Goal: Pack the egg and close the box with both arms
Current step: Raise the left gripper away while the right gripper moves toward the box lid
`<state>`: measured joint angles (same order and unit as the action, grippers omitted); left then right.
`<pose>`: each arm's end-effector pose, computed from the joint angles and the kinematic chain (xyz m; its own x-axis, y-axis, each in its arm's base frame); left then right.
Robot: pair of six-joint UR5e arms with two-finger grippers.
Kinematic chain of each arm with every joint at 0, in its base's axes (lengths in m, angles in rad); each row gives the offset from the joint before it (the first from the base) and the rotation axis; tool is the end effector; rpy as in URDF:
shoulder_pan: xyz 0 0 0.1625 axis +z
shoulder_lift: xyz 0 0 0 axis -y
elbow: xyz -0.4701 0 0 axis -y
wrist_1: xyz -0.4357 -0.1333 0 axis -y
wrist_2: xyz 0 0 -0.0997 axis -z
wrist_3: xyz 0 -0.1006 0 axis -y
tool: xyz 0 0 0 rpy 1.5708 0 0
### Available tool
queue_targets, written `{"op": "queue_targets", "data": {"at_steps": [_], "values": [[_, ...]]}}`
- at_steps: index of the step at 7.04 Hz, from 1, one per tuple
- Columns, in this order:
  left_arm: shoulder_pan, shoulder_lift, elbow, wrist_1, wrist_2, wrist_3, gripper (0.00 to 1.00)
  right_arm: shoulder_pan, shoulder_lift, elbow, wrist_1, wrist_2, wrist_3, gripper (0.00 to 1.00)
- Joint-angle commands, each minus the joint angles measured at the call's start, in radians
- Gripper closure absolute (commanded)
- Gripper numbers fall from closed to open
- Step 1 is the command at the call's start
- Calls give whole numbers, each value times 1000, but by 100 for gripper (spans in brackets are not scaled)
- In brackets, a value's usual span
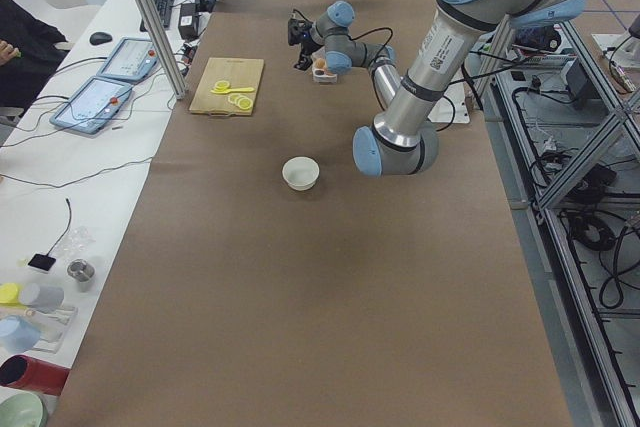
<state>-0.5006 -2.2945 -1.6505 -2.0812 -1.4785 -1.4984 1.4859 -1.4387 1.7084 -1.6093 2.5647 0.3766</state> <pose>0.5773 -0.4783 0.1302 0.2626 -0.0616 -0.9629 0.5385 0.8374 0.0933 -0.0014 -0.5935 0.5430 0.5206 0.1357 0.8430 -0.1171 0.9893 -0.0870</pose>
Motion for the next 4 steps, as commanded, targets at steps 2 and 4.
{"op": "queue_targets", "data": {"at_steps": [2, 4], "values": [[-142, 105, -75, 35, -235, 0, 2, -172, 57, -7, 229, 3, 224, 8], [-170, 179, -144, 36, -284, -2, 2, -284, 44, 0, 430, -37, 411, 5]]}}
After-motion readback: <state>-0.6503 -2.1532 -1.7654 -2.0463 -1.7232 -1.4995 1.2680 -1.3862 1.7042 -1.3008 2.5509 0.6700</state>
